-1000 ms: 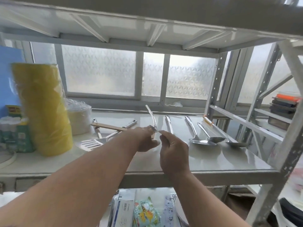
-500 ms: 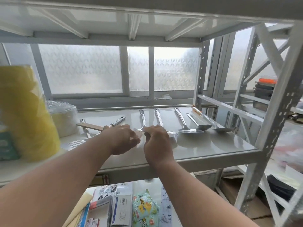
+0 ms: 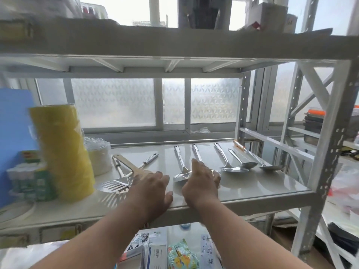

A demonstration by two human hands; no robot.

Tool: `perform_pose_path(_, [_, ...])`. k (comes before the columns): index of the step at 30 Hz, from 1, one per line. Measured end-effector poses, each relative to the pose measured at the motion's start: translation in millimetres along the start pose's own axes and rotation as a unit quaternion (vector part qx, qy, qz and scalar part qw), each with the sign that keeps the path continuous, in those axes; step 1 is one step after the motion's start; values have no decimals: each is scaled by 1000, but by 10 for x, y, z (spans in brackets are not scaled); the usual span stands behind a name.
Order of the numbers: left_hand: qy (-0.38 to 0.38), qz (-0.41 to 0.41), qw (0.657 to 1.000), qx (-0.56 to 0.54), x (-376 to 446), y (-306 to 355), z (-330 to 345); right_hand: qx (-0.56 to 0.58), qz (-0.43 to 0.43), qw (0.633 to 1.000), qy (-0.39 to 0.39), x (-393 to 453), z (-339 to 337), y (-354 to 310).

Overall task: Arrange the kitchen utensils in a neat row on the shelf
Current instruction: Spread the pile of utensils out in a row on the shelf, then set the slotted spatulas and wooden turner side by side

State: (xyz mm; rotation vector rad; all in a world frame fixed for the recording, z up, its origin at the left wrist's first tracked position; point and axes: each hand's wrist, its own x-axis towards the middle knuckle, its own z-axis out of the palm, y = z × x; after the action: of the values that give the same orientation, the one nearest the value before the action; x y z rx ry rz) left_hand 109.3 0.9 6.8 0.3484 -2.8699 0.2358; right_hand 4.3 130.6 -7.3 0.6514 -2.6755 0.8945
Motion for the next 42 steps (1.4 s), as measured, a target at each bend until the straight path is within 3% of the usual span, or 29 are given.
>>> perform_pose_path(3, [43,37,994,-97,149,257,27,13,15,1000,9,43,-97,81])
perform_pose_path(7, [35,28,974,-220,416,469,165,-139,-30,990,13,146,-251,432])
perform_pose_path(10, [44,11,959,-279,462,487,217,-183,-61,981,23,187,-332,585])
perform_pose_path(15, [105,-62,943,-309,480,446,384,-196,-73,978,21,278,-381,766])
perform_pose_path(20, [106,-43,933,-341,508,487,367,-155,-14,988,12,290,-375,793])
perform_pose_path(26, [81,-24,930,-359,495,466,368,-145,-13,987,70,264,-341,841])
perform_pose_path(30, [77,-14,938,-339,475,509,308,-119,-66,988,70,234,-347,854])
perform_pose_path(35, [110,46,964,-237,277,289,56,-96,-167,979,63,111,-409,852])
perform_pose_path(37, [119,24,981,-150,162,34,-110,-80,-180,978,64,75,-392,871])
perform_pose_path(39, [21,-64,996,-56,42,-298,-203,-68,-188,978,66,14,-385,863])
perform_pose_path(41, [-130,-156,978,-44,-108,-574,-190,-67,-220,970,76,-93,-361,808])
perform_pose_path(42, [-169,-177,968,-59,-184,-671,-153,-65,-247,964,79,-165,-326,739])
